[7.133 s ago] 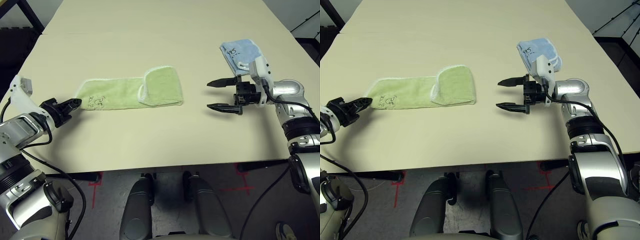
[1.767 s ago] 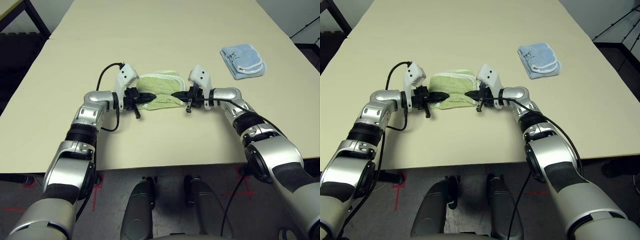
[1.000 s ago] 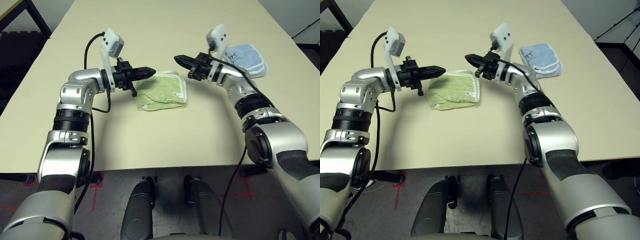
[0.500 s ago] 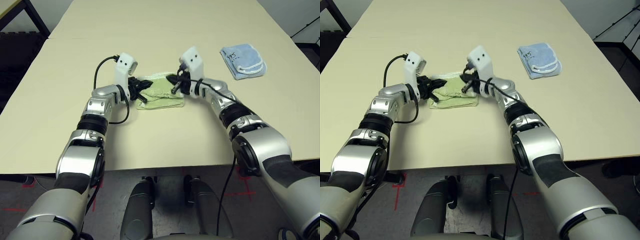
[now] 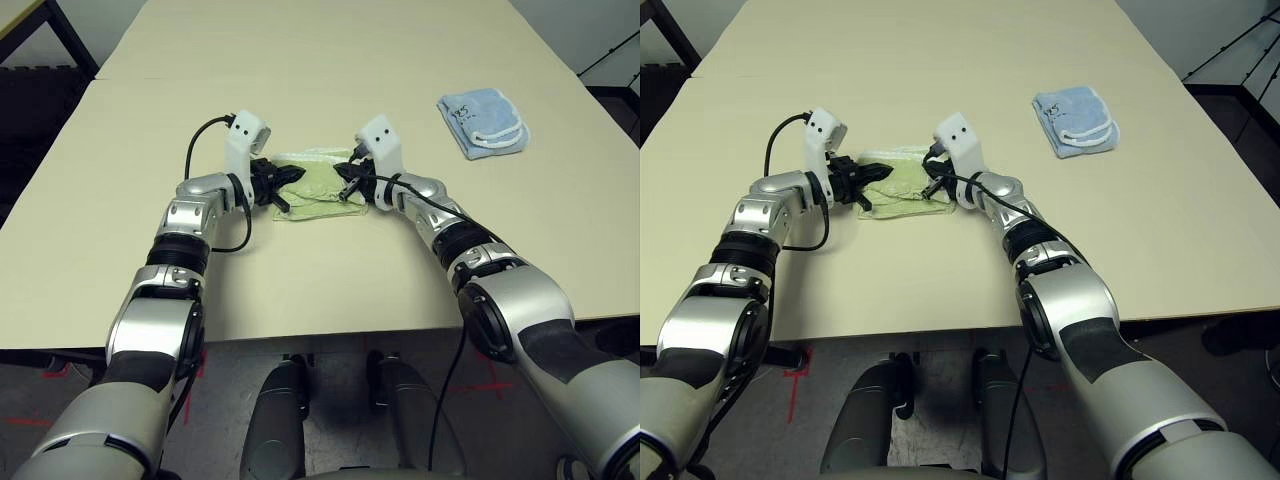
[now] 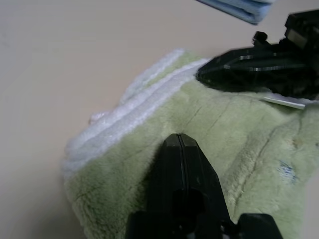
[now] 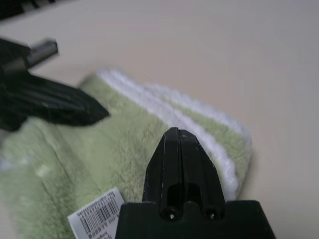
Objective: Fold the towel and set it aside.
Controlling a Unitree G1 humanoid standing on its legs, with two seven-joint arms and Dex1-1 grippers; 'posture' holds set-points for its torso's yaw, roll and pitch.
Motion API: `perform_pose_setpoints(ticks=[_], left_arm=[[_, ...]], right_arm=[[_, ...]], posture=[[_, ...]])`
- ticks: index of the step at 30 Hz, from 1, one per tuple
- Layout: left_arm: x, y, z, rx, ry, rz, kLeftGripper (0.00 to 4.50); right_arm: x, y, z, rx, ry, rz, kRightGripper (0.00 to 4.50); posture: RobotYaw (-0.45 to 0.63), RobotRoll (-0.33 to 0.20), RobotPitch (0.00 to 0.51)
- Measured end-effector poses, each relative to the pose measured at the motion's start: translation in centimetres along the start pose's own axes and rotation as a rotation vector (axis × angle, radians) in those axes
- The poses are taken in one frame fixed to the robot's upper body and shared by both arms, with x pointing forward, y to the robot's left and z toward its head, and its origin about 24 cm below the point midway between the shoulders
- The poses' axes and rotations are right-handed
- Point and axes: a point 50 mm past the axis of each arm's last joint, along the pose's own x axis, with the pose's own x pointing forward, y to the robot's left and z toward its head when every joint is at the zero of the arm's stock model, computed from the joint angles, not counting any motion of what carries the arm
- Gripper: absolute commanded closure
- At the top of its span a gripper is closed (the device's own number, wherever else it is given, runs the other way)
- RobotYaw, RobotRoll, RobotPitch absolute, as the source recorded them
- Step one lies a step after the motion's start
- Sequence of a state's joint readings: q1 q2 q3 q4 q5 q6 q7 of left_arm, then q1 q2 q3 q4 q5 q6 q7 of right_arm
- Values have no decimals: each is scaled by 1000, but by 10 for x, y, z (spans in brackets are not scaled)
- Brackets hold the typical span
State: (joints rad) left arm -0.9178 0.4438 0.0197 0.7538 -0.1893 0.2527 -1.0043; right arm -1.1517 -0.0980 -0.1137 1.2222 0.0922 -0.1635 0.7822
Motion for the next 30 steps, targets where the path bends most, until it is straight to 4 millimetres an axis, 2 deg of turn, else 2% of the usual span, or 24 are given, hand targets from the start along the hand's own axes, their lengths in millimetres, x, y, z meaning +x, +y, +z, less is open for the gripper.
perform_pose_setpoints(ticks=[6, 8, 14, 20, 24, 27, 30], left_arm=[[-20, -11, 29, 98, -132, -153, 4473], [-27, -17, 33, 128, -146, -195, 4473], [-51, -32, 27, 215, -99, -314, 4473], [-67, -32, 23, 271, -58, -342, 4473], [-69, -34, 26, 285, -65, -354, 4473], [-69, -35, 28, 301, -71, -350, 3874], [-68, -34, 28, 303, -73, -330, 2723]], right_arm=[[-27, -24, 52, 15, -204, 184, 4500], [-36, -28, 58, 28, -200, 245, 4500], [-69, -38, 58, 40, -20, 434, 4500], [-98, -44, 30, -47, 254, 504, 4500], [-106, -44, 22, -103, 312, 524, 4500], [-105, -44, 24, -133, 305, 515, 3773], [-102, -43, 28, -144, 279, 497, 2665]], posture=[[2, 0, 202], [4, 0, 204], [2, 0, 207], [9, 0, 205], [4, 0, 202], [1, 0, 201], [-3, 0, 200]])
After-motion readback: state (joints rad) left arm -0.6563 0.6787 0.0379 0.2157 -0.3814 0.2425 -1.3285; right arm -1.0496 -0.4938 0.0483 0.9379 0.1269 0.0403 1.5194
